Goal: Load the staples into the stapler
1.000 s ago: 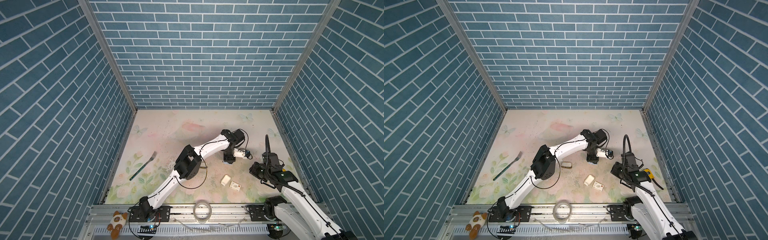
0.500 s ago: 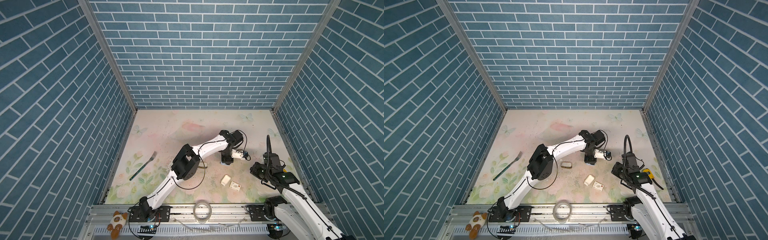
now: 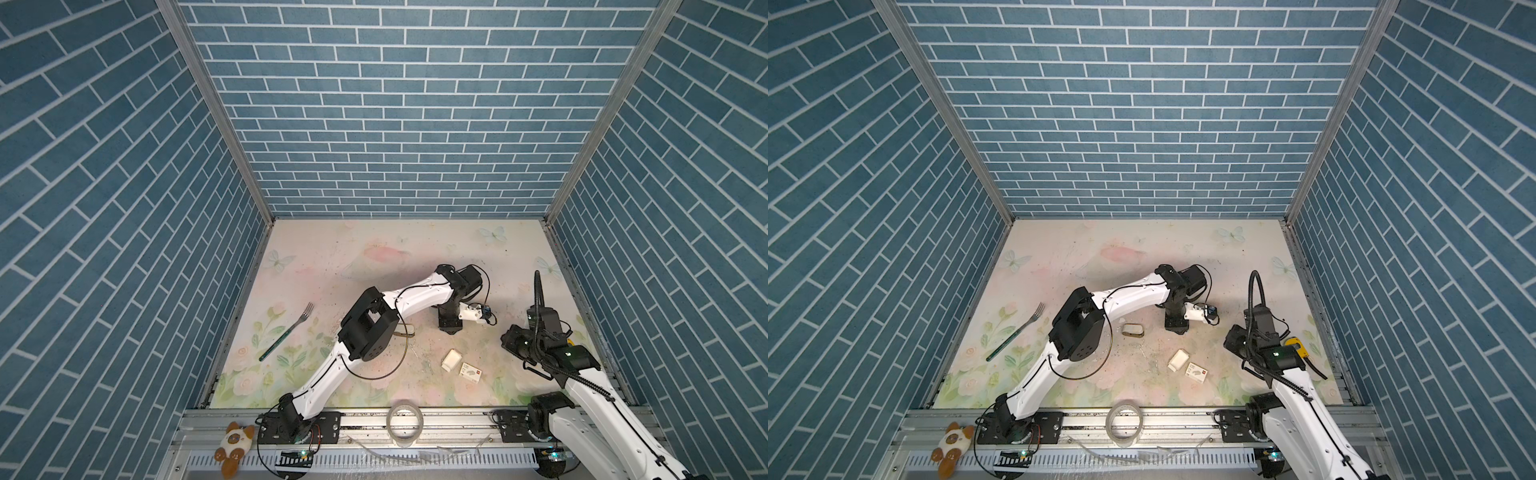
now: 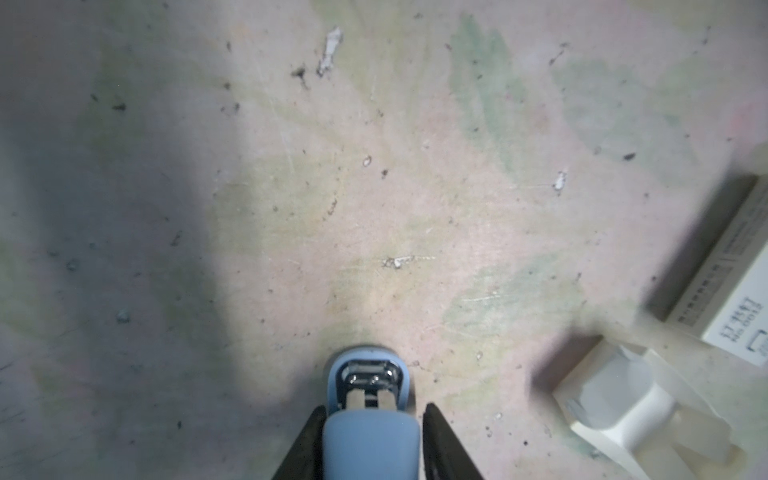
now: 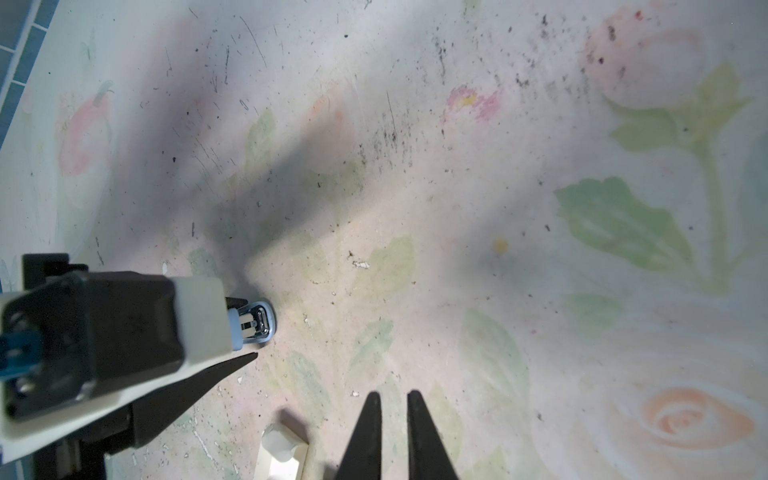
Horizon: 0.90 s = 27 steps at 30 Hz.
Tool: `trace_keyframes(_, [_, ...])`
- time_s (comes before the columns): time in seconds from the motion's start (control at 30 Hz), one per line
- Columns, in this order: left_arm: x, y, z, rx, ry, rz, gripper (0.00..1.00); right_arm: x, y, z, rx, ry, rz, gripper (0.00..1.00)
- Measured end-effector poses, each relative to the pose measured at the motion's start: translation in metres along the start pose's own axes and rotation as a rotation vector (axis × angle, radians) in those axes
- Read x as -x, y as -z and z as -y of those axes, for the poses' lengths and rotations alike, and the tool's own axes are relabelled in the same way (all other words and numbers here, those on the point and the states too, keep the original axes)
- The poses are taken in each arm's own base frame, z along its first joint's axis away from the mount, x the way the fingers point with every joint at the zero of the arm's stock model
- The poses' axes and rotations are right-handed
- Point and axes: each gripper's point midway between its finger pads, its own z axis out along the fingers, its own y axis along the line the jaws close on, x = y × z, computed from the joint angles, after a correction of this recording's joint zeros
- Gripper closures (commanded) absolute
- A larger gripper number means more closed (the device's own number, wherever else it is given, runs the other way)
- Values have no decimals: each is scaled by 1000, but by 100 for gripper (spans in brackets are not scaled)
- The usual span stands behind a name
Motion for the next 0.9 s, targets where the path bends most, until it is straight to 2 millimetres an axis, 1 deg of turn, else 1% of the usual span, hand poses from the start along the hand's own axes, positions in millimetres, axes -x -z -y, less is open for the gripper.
trace_keyframes(0.07, [1, 0, -1, 3, 0, 3, 55, 0, 1, 0, 0, 1, 2, 84])
trace_keyframes(0.23, [3, 0, -2, 10, -1, 13, 42, 0, 2, 0, 0, 1, 6, 82])
trace_keyframes(0.33, [2, 1, -1, 12, 1, 18, 30, 0, 2, 1, 0, 2, 8, 79])
trace_keyframes(0.4, [-1, 3, 2, 9, 4, 16, 24, 0, 2, 1, -3, 3, 6, 73])
trace_keyframes(0.53, [-5, 16, 7, 20, 9, 32, 18, 3, 5, 1, -12, 27, 17, 57])
trace_keyframes(0.6, [-7, 29, 10, 30, 15, 56, 13, 9, 9, -2, -12, 48, 37, 50])
trace_keyframes(0.67, [-9, 47, 13, 44, 23, 86, 9, 19, 14, -8, -7, 72, 68, 43])
trace_keyframes(0.7, [-10, 59, 14, 57, 30, 107, 7, 25, 17, -11, -5, 84, 90, 39])
trace_keyframes(0.73, [-11, 70, 14, 69, 36, 128, 1, 31, 19, -14, -3, 99, 109, 36])
trace_keyframes(0.8, [-14, 100, 12, 104, 61, 187, 0, 45, 25, -22, -3, 128, 152, 27])
trace_keyframes(0.83, [-16, 112, 10, 119, 80, 215, 0, 51, 27, -25, -6, 140, 168, 9])
trace_keyframes(0.87, [-21, 128, 7, 137, 100, 248, 0, 58, 28, -28, -8, 156, 187, 2])
trace_keyframes(0.9, [-28, 144, 2, 159, 130, 281, 1, 65, 29, -31, -12, 179, 207, 2])
